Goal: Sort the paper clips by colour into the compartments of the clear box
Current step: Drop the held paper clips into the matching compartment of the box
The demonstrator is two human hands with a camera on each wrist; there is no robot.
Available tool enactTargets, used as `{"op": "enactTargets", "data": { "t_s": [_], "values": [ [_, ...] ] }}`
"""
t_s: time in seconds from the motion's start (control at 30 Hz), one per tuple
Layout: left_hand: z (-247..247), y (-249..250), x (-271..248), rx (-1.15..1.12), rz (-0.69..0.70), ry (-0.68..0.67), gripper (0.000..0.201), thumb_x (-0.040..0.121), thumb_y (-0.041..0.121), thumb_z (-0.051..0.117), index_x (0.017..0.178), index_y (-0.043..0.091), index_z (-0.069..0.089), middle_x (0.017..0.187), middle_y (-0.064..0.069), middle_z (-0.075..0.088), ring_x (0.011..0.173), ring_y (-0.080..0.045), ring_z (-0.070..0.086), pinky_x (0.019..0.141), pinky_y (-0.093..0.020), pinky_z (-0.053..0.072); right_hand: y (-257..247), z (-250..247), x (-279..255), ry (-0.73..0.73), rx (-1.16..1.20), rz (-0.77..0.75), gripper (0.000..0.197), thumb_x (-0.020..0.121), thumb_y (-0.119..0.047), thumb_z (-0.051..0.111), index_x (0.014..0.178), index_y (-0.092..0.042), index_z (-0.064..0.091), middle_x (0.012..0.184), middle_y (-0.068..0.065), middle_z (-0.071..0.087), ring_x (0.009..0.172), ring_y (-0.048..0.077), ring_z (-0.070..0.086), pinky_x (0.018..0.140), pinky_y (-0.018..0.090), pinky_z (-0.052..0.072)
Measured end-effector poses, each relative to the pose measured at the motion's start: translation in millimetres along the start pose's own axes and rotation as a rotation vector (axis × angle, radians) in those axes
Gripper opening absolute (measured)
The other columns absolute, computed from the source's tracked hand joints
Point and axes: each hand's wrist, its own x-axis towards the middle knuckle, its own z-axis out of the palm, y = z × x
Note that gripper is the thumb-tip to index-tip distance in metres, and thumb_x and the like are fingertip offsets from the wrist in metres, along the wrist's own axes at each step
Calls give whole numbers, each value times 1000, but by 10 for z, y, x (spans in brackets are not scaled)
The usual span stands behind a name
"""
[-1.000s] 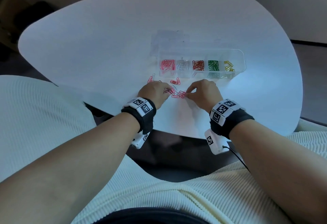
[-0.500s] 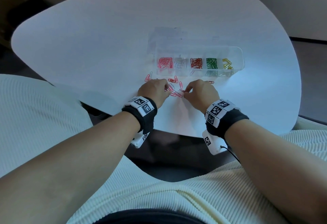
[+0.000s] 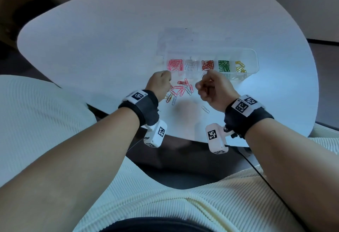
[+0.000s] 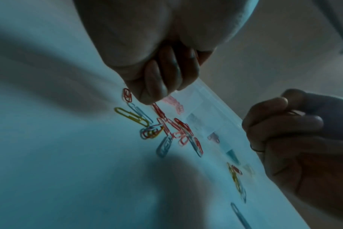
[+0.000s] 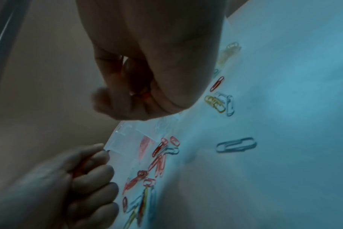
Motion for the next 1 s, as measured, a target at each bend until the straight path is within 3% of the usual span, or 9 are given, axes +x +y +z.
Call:
{"op": "enactTargets", "data": {
  "t_s": [0.07, 0.17, 0.23, 0.3, 0.37, 0.5, 0.6, 0.8, 1.0],
  "values": [
    [-54, -11, 15, -161, -73, -30, 38, 101, 29, 37, 65, 19, 30, 52, 4, 23, 42, -12, 18, 44, -20, 18, -5, 61, 9, -15, 65, -13, 25, 82, -1, 32, 62, -17, 30, 58, 7, 53, 44, 18, 39, 37, 20, 24],
    [-86, 3, 35, -260, -103, -40, 30, 103, 29, 35, 75, 19, 37, 59, 2, 30, 44, -10, 19, 39, -19, 23, 9, 146, 58, -78, 52, -17, 24, 71, 5, 26, 62, -17, 28, 56, 5, 42, 43, 16, 27, 40, 20, 17],
    [-93, 13, 37, -210, -111, -17, 18, 100, 13, 33, 84, 19, 41, 64, -1, 37, 45, -12, 23, 41, -20, 26, 18, 208, 107, -97, -187, -53, 15, 66, -2, 35, 64, -16, 38, 55, 1, 36, 44, 14, 22, 44, 20, 15],
    [-115, -3, 41, -80, -84, -2, 25, 90, 2, 28, 92, 22, 44, 72, -2, 44, 49, -14, 33, 46, -22, 30, 61, 266, 185, -7, -614, -163, 8, 73, -13, 51, 70, -14, 58, 57, -2, 48, 49, 15, 39, 47, 23, 29],
    [-140, -44, 50, 126, -32, 12, 27, 93, 4, 29, 99, 22, 49, 85, -4, 52, 62, -18, 45, 55, -26, 36, 139, 312, 284, 158, -965, -298, 17, 84, -27, 56, 83, -23, 72, 74, -3, 67, 75, 18, 60, 64, 30, 49],
    [-192, -113, 68, 481, 14, 146, 20, 90, 18, 42, 91, 28, 60, 86, -1, 64, 77, -28, 60, 70, -33, 51, 193, 348, 380, 299, -1240, -390, 26, 93, -31, 51, 110, -31, 71, 110, 6, 70, 97, 28, 66, 83, 34, 54],
    [-190, -128, 72, 634, 60, 136, 20, 88, 22, 53, 97, 35, 65, 83, 5, 62, 85, -25, 62, 71, -27, 48, 196, 329, 433, 285, -1369, -356, 24, 94, -34, 55, 111, -30, 71, 108, 8, 69, 95, 31, 66, 80, 35, 54],
    [-186, -165, 130, 710, 104, 100, 23, 89, 31, 61, 109, 38, 70, 115, 5, 69, 103, -23, 63, 87, -30, 51, 171, 262, 425, 295, -1417, -314, 15, 87, -26, 63, 97, -23, 73, 92, 8, 70, 76, 27, 63, 66, 28, 49],
    [-160, -143, 92, 807, 97, 105, 15, 92, 32, 58, 102, 30, 69, 104, -1, 70, 93, -27, 64, 71, -28, 46, 146, 180, 307, 285, -1364, -254, 16, 86, -28, 66, 96, -19, 74, 95, 10, 70, 77, 24, 63, 63, 26, 46]
  ]
}}
